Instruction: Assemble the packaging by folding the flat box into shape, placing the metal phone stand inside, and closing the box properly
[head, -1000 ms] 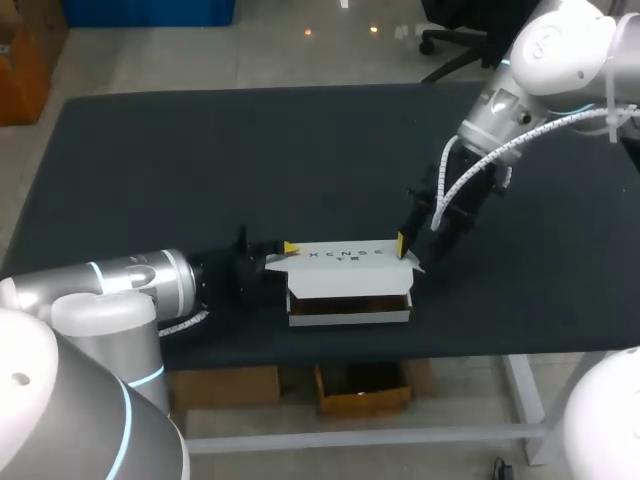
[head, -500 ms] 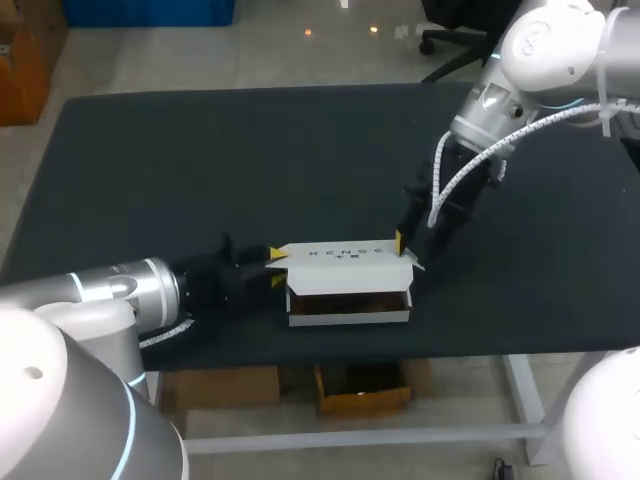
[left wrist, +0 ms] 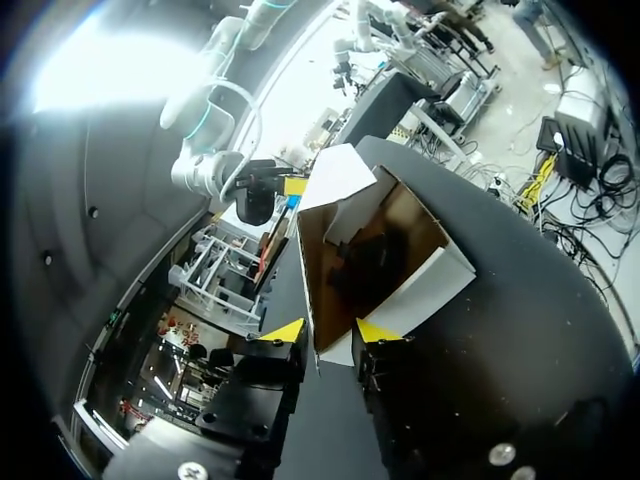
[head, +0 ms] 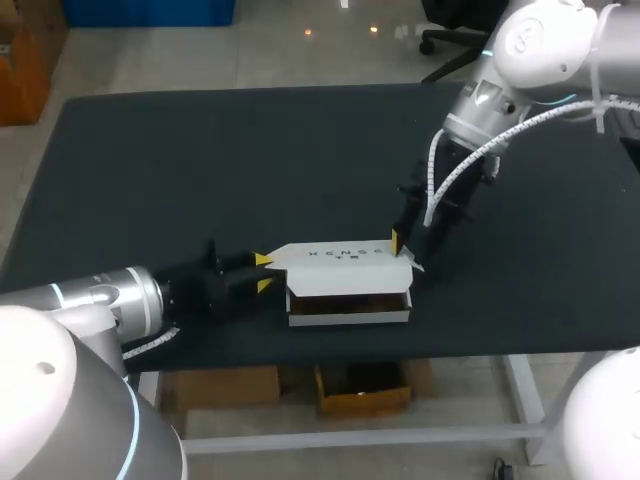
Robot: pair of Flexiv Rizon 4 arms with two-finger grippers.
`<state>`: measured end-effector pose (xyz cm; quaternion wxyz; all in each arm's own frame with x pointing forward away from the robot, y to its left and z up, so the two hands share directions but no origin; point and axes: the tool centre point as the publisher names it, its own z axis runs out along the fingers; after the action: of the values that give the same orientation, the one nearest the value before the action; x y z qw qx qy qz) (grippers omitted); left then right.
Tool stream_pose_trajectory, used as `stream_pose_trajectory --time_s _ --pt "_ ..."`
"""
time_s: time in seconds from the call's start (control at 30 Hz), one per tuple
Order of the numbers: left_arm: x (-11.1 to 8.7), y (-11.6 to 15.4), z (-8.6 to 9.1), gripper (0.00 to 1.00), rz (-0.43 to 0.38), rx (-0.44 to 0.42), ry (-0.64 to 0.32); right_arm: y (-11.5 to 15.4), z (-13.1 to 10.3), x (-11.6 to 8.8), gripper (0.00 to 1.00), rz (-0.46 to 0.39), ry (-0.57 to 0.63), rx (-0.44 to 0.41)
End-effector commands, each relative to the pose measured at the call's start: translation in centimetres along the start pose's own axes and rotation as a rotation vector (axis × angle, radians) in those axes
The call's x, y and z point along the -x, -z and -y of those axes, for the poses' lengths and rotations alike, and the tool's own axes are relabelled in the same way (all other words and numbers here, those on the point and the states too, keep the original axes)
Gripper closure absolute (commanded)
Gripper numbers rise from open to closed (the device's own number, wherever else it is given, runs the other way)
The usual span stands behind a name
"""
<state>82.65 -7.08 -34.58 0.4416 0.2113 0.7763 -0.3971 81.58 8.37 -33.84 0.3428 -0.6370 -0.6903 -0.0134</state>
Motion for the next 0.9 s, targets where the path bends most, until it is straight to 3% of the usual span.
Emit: stream_pose_trajectory --time_s 0.03,0.23,0.4,0.43,0.5,0.53,0.7,0.83,0.9 --pt "0.0 2.3 0.2 0.7 -0.003 0.012 0.0 -0.4 -0.2 -0.2 0.57 0.008 0.003 -0.009" --pt "0.6 4.4 0.2 0.7 -0.021 0.058 0.002 -1.0 -0.2 0.0 0.58 0.009 0.004 -0.015" --pt "1.6 5.9 -0.2 0.58 -0.088 0.093 0.063 -1.3 -0.2 0.1 0.58 0.012 0.006 -0.015" --pt "2.0 6.1 -0.3 0.51 -0.096 0.099 0.092 -1.3 -0.1 0.0 0.58 0.013 0.006 -0.015" --pt "2.6 6.5 -0.7 0.13 -0.149 0.126 0.16 -1.4 -0.1 0.0 0.58 0.019 0.007 -0.011" --pt "2.8 6.6 -0.9 0.0 -0.188 0.146 0.193 -1.5 0.0 0.0 0.58 0.022 0.007 -0.009" --pt "3.7 6.5 -1.4 0.0 -0.341 0.174 0.33 -1.6 0.2 -0.1 0.58 0.031 0.007 -0.003" --pt "3.9 6.1 -1.4 0.0 -0.434 0.227 0.331 -1.8 0.3 -0.1 0.58 0.037 0.005 0.003" --pt "4.0 6.0 -1.1 0.0 -0.453 0.272 0.278 -1.9 0.3 0.0 0.58 0.041 0.003 0.004"
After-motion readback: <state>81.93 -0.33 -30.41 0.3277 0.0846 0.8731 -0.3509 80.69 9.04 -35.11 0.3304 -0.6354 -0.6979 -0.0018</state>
